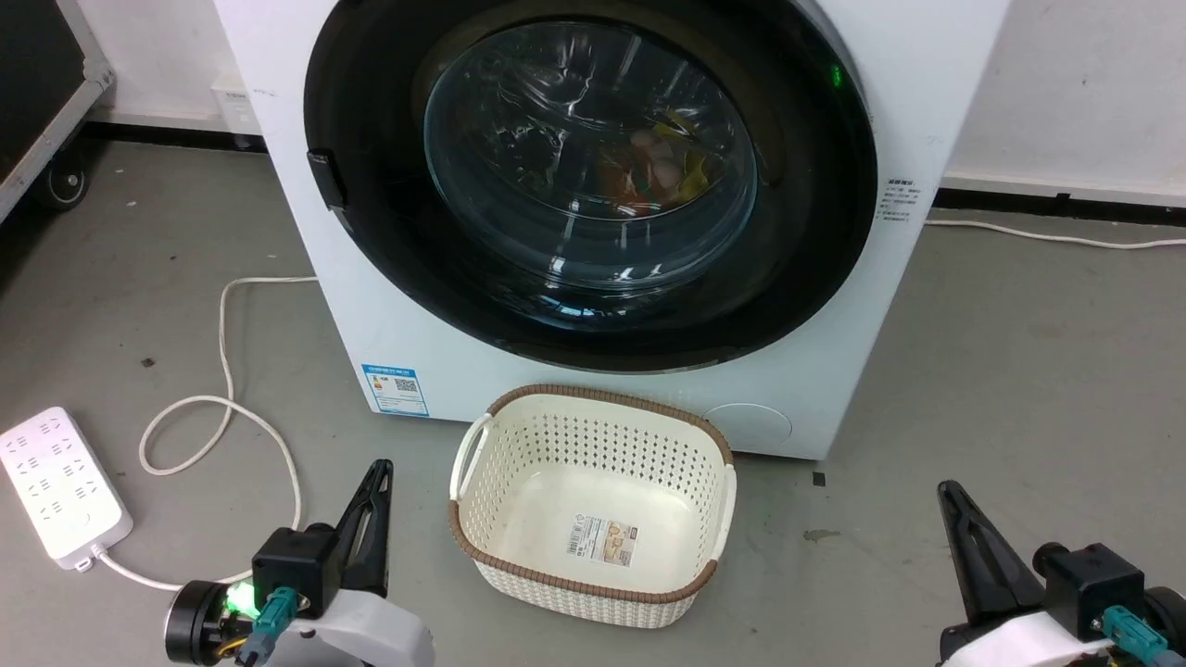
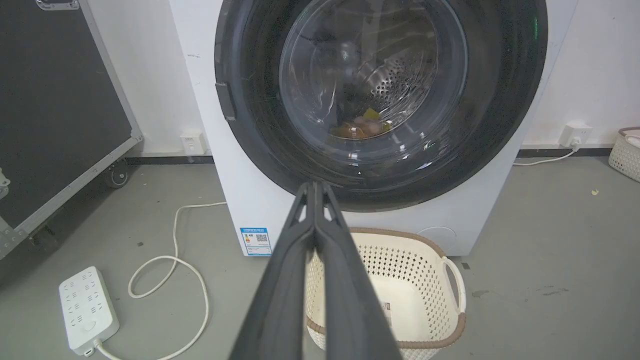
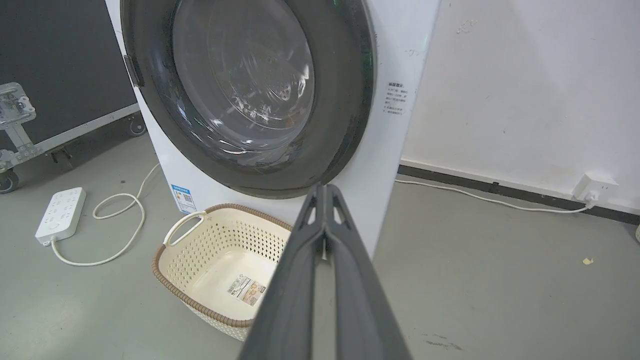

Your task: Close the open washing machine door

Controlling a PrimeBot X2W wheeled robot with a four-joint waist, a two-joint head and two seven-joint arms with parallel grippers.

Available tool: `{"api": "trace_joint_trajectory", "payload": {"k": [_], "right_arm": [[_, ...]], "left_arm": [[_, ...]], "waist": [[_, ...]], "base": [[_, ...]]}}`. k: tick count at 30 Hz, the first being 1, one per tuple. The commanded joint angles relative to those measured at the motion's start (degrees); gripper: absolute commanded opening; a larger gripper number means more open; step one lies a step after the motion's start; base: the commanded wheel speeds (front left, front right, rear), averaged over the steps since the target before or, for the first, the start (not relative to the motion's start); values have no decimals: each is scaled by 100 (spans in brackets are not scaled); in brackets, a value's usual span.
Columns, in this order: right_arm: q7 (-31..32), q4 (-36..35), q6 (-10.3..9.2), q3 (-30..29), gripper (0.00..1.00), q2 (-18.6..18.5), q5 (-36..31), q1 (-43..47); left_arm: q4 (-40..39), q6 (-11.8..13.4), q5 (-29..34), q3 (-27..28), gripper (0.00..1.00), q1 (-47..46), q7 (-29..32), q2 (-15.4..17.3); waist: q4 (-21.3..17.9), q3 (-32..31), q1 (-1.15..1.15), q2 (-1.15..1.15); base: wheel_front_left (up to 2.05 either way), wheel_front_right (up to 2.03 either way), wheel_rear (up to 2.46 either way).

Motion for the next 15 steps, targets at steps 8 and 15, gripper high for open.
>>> {"api": "trace_joint_trajectory", "payload": {"k": [8,15], "right_arm": [[123,-54,-2,65,0,12,-32,-117],[193,-66,-3,99,0,13,-35,-144]], "left_arm": [[-108,86,93,59,0,68,120,-56],[-156,113,125,92,0,73,190,-80]], "waist": [[-15,9,0,0],[-25,15,0,0]], "base": [[0,0,0],[0,0,0]]}}
